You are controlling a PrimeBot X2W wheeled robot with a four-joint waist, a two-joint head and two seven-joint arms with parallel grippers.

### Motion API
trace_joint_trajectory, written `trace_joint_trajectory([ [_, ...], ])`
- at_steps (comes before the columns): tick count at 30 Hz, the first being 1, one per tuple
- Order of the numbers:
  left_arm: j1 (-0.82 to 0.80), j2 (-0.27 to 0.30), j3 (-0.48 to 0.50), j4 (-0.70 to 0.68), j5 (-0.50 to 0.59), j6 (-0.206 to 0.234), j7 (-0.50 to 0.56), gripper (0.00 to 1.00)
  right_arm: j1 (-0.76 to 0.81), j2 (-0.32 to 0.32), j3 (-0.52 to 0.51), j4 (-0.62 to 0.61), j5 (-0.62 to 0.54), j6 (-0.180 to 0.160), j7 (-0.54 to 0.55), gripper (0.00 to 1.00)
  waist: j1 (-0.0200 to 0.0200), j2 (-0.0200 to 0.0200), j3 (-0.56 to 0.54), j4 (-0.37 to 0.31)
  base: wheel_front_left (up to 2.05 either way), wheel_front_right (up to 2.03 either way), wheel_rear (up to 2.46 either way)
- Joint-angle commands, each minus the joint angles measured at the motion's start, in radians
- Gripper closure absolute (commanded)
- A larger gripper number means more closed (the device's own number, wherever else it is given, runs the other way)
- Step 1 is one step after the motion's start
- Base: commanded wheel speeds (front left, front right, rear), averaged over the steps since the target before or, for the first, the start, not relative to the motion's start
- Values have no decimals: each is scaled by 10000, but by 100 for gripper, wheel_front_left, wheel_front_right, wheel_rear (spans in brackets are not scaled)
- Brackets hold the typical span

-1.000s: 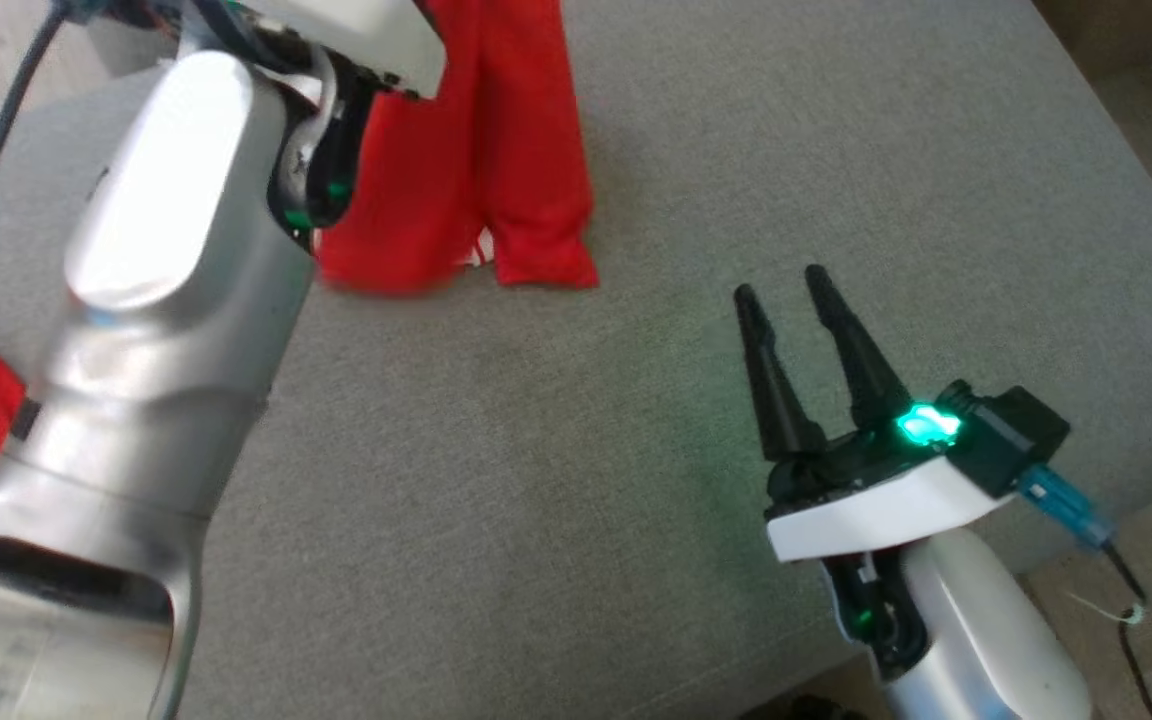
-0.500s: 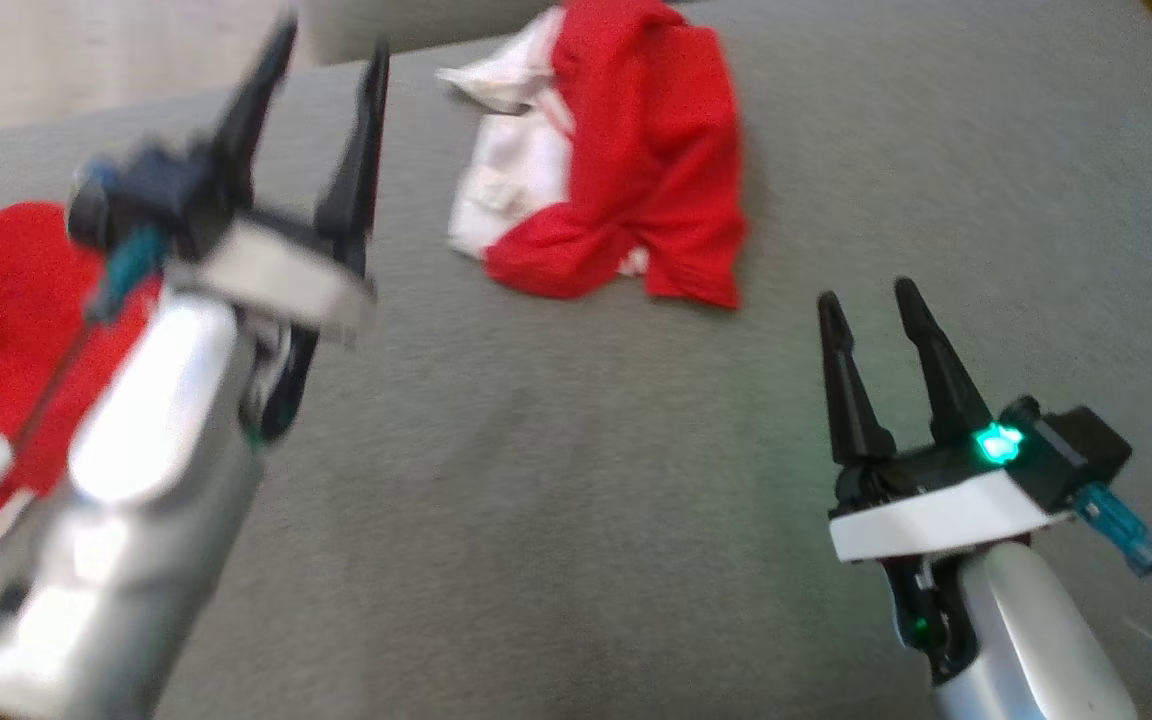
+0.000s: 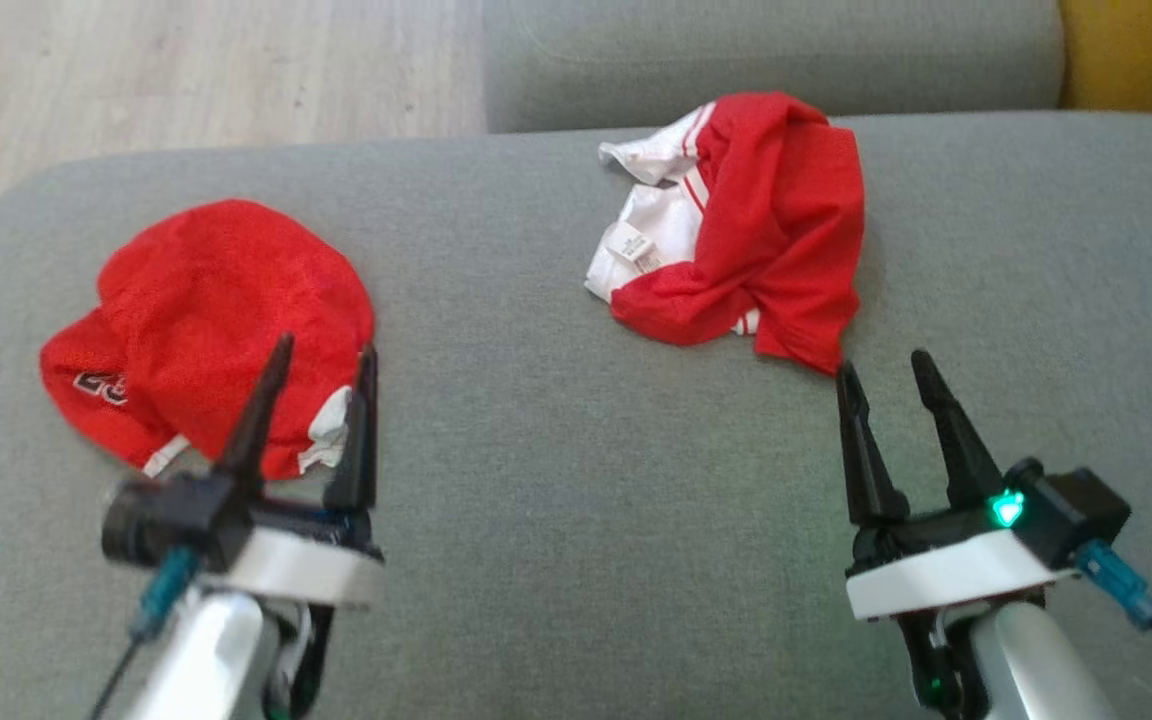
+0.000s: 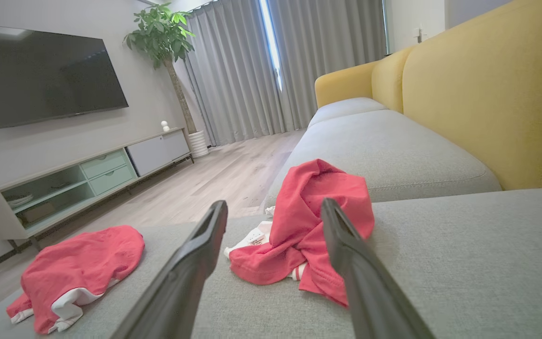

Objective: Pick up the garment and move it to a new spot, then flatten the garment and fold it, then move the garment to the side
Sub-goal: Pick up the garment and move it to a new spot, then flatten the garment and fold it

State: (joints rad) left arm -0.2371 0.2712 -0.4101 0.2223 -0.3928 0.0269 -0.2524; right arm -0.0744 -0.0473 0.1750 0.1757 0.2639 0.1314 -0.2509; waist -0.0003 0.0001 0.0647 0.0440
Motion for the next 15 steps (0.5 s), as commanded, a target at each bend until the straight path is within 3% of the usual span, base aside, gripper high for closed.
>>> trace_joint_trajectory([
  [1, -137, -6, 569, -421, 123, 45, -91, 0, -151, -29, 229, -276, -8, -7, -109, 0, 3, -1, -108, 94, 0, 0, 0],
  [7, 850, -645, 1345, -742, 588, -112, -92, 0, -17, -29, 367, -190, -35, -7, -109, 0, 3, -1, -320, 76, 0, 0, 0],
  [15, 1100, -1153, 1881, -742, 1144, -652, -92, 0, -55, -29, 422, -63, -253, -7, -109, 0, 3, -1, -315, 274, 0, 0, 0],
])
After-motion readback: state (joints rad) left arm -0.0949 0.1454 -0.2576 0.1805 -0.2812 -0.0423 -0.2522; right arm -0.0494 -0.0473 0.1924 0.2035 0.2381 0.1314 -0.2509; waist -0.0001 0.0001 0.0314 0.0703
